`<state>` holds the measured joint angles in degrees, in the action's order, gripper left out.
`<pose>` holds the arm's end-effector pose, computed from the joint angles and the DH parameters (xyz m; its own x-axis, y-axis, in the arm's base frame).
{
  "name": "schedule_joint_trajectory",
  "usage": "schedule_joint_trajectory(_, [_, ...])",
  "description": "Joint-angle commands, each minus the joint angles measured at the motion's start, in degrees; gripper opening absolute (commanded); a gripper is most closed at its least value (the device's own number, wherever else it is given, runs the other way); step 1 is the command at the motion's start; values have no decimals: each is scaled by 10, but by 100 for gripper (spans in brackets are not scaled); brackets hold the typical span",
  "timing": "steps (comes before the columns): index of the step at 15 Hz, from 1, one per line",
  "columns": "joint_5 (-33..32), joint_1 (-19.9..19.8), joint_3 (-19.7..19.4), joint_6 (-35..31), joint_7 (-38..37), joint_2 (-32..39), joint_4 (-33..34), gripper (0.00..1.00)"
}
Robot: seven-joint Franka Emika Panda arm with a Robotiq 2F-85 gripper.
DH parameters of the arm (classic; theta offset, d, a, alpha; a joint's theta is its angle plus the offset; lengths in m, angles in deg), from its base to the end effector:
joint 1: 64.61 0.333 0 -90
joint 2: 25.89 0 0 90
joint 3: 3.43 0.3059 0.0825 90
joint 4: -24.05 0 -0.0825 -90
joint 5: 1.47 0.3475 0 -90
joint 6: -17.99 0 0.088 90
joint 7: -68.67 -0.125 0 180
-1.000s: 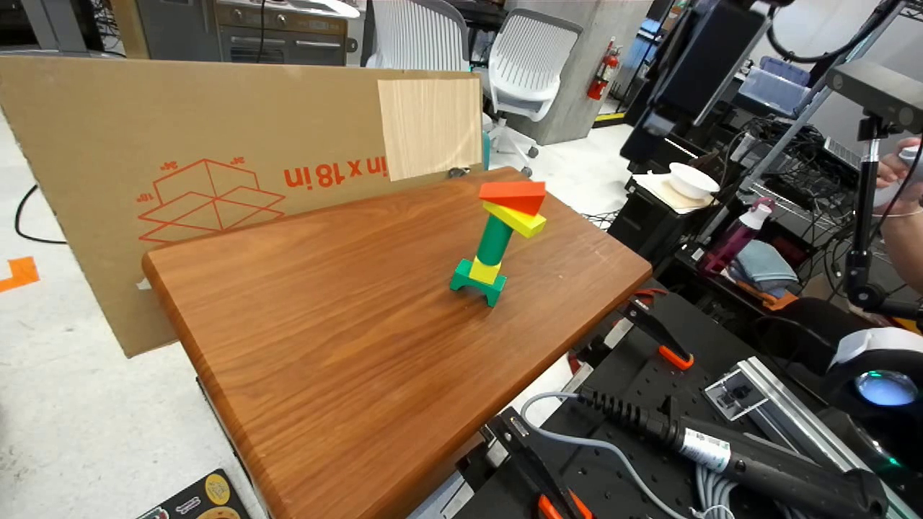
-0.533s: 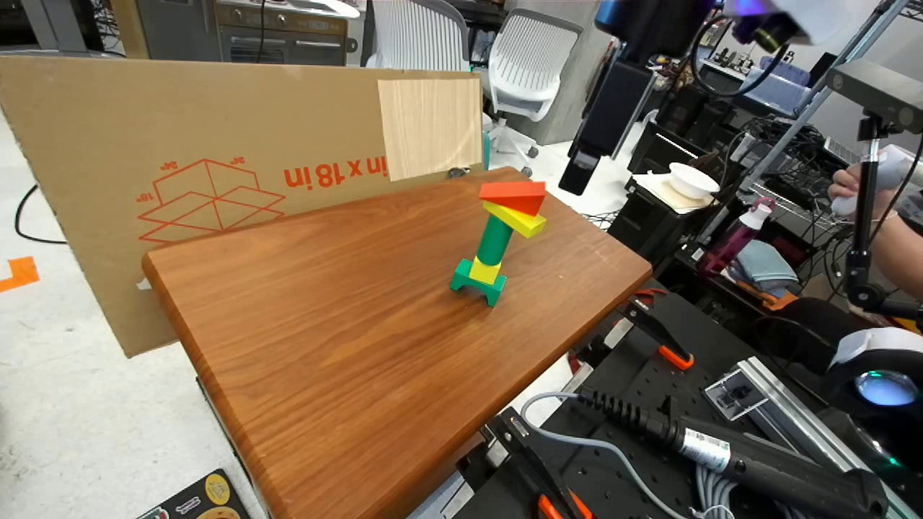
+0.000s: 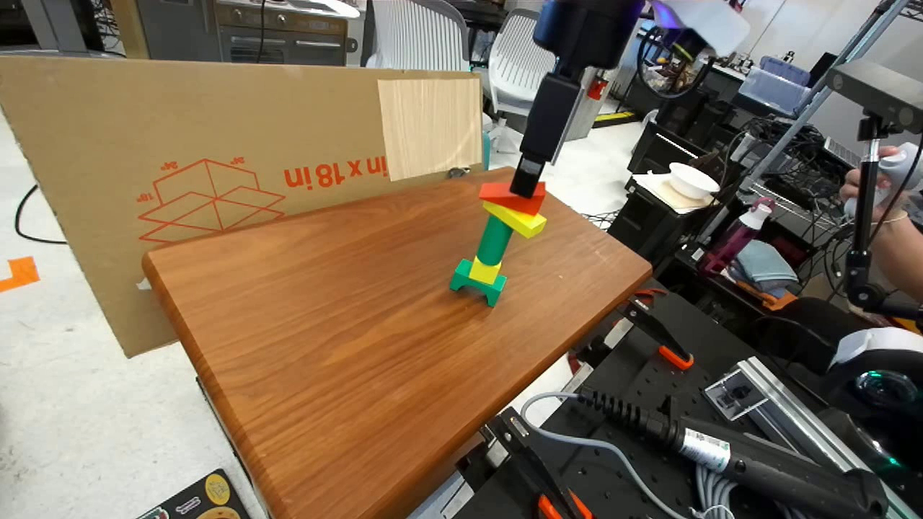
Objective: Remove the orange block from the top of the stack and put it on the table
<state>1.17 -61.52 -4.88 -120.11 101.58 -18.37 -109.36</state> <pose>0.4864 0.0147 0.2785 0.8422 0.5384 -0.0278 0.5368 -0.8423 -0.0486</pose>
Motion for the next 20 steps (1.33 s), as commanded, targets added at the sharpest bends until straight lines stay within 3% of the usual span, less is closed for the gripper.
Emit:
schedule_joint_trajectory(1, [8,-17,25,22,12,14,30,100])
schedule_joint_trajectory(15, [-24,-8,42,42,-37,24,27,100])
schedule_joint_trajectory(20, [-65,1,46,60,-89,7,17,100])
